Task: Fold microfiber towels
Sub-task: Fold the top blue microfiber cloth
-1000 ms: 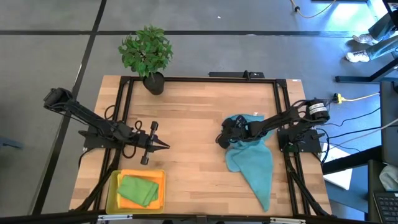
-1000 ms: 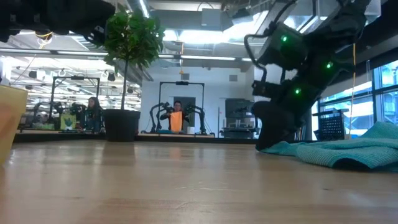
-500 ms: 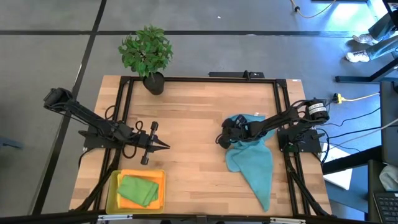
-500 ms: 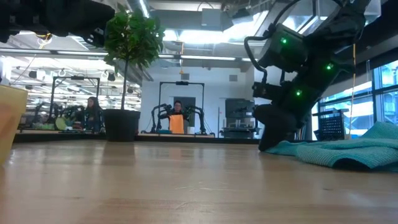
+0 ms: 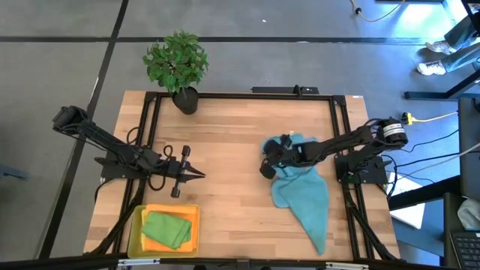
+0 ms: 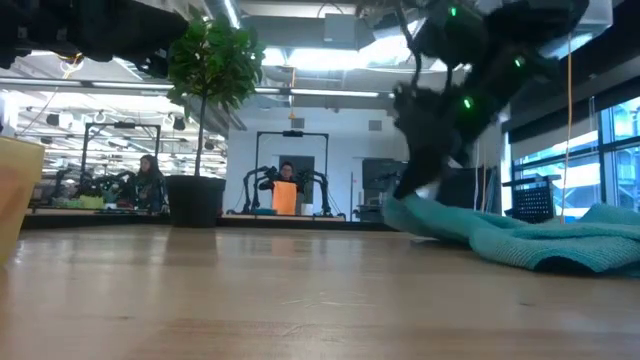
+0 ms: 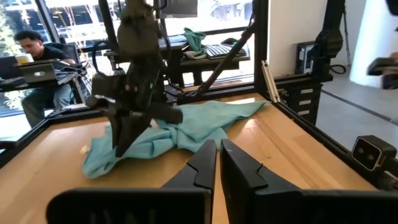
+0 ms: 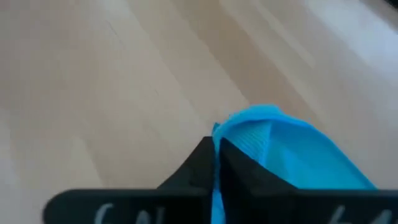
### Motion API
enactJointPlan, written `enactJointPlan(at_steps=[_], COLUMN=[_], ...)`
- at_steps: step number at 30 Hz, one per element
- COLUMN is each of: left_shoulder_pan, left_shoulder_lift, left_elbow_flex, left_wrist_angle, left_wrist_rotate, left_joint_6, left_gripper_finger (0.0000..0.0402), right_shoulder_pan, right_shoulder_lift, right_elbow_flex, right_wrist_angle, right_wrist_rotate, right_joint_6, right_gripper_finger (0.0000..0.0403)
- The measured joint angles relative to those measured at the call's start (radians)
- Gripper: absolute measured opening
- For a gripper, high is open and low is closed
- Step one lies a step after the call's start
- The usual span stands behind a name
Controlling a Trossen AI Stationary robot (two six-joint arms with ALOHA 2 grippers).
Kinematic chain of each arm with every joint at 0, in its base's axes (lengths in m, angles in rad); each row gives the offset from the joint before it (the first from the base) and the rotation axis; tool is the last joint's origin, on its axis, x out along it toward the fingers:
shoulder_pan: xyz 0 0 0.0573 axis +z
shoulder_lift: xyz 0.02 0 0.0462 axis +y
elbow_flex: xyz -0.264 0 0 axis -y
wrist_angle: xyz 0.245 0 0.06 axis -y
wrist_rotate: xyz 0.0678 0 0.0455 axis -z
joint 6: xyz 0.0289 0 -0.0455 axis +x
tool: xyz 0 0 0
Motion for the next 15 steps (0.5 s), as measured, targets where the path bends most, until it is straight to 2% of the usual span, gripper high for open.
enactJointPlan(at_steps=[4, 10, 15], left_shoulder_pan=[0.012, 0.028, 0.029], left_shoulder_lift=[0.000, 0.000, 0.000], left_elbow_flex=[0.000, 0.000, 0.000], left_wrist_angle=[-0.002, -0.014, -0.031], left_wrist_rotate=[0.000, -0.001, 0.003], left_joint_6=[-0.003, -0.027, -0.026], left_gripper_finger=[0.0014, 0.0014, 0.0014], right_shoulder_pan=[0.001, 0.001, 0.001], right_shoulder_lift=[-0.009, -0.009, -0.008], right_elbow_flex=[0.033, 0.037, 0.035], right_wrist_angle=[0.090, 0.322, 0.334], right_wrist_rotate=[-0.066, -0.230, -0.318], right_joint_6=[-0.079, -0.210, -0.213], right_gripper_finger=[0.0036, 0.0026, 0.0028])
